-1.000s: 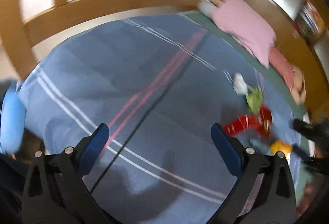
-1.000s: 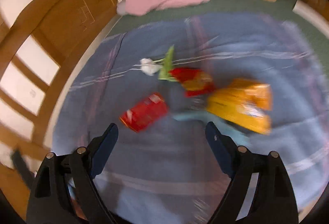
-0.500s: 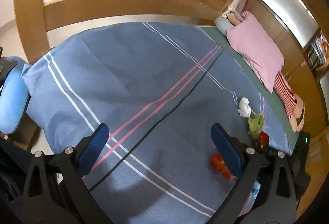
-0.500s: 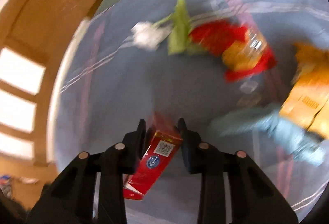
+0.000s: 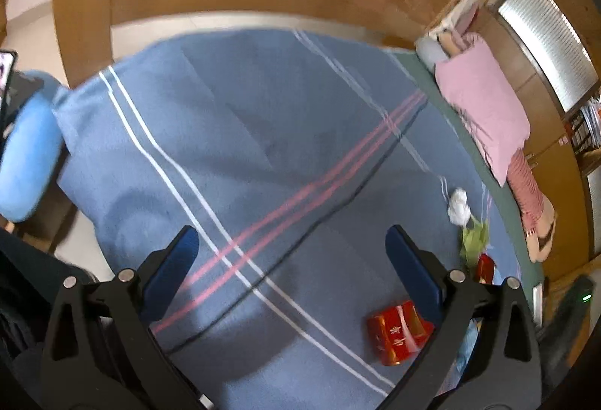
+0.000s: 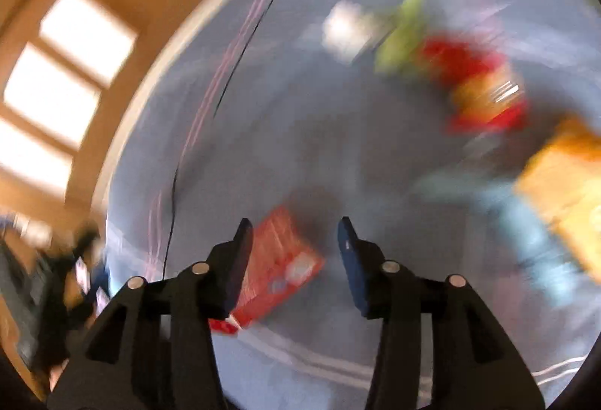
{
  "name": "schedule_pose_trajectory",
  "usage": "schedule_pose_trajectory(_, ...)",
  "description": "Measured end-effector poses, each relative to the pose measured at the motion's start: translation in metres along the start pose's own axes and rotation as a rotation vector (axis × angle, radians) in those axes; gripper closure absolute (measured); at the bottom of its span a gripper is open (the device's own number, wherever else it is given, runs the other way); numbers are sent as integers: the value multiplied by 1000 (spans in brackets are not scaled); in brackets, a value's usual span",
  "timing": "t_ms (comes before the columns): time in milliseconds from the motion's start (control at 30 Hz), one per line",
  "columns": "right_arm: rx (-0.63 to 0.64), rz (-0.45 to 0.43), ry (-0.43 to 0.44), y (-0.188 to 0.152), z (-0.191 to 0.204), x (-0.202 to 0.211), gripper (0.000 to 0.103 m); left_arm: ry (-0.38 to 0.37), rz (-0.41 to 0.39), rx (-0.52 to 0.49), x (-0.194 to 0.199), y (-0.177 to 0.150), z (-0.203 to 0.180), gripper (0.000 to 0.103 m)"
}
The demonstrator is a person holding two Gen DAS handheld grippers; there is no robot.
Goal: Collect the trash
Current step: 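Grasp the red cigarette box with the left tool while the right tool grasps the red snack bag, then carry the red box and red bag over the wastebasket and release both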
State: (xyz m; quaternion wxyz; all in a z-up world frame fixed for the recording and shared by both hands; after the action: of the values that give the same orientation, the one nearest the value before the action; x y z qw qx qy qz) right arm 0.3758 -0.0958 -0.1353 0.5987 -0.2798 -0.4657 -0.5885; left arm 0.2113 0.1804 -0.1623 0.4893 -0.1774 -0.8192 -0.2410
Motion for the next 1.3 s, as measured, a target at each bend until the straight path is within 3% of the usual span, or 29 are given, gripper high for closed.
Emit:
schedule_pose_trajectory(33,-41,-85,-61,7,-9,14,29,-5,23,-6,-4,-1,-2,4)
schedule_pose_trajectory(133,-105,-146,-227,33,-27,20,27,-22,76,-43,-14,-8,-13,4)
schedule_pose_trajectory(233,-130,-120,-280,57,-35,4,27,-23,112,-131,-22,-16,-31,4)
schedule_pose_trajectory(400,-109,-36,-465,80,-35,-31,27,-10,204,-299,-42,-34,-64,4)
schedule_pose_trajectory(533,-62,32,-531,82,-42,-51,28,-86,290,-405,-54,-46,-88,3)
schedule_pose_trajectory(567,-57,38,-528,82,-44,-57,31,-120,328,-441,-59,-49,-95,3)
schedule_pose_trajectory(633,-47,51,-466,77,-47,-57,71,-143,384,-501,-68,-55,-104,3)
schedule_pose_trajectory(733,-43,23,-420,63,-49,-40,75,-135,381,-547,-72,-59,-111,3)
schedule_pose_trajectory(900,-74,-55,-268,29,-50,18,75,-99,355,-588,-83,-58,-117,3)
schedule_pose_trajectory(967,-66,-76,-246,15,-46,40,75,-83,360,-609,-95,-56,-123,3)
schedule_pose_trajectory(1133,-38,-154,-124,-43,-32,108,75,-35,303,-726,-106,-59,-128,4)
schedule_pose_trajectory(1167,-33,-170,-115,-53,-32,118,75,-37,298,-768,-106,-64,-131,7)
schedule_pose_trajectory(1200,-36,-191,-111,-67,-34,131,75,-29,293,-820,-106,-71,-134,17)
schedule_pose_trajectory(1233,-48,-207,-107,-80,-37,141,75,17,275,-873,-107,-78,-137,26)
schedule_pose_trajectory(1300,-83,-234,-90,-107,-42,158,75,71,229,-945,-106,-88,-141,34)
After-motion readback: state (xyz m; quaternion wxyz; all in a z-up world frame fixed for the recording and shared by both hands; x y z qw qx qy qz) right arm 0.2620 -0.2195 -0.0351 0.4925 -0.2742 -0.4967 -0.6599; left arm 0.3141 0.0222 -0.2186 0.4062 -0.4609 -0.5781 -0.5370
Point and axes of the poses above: each gripper's, at about its wrist camera, not at the fingertips, and x roughly against the way its jaws point, z to its left, y to its top, the point moved 1 cm from there along -x, roughly the way its jaws point, and after that the axes turned 15 degrees about z, right-handed, at the moved point
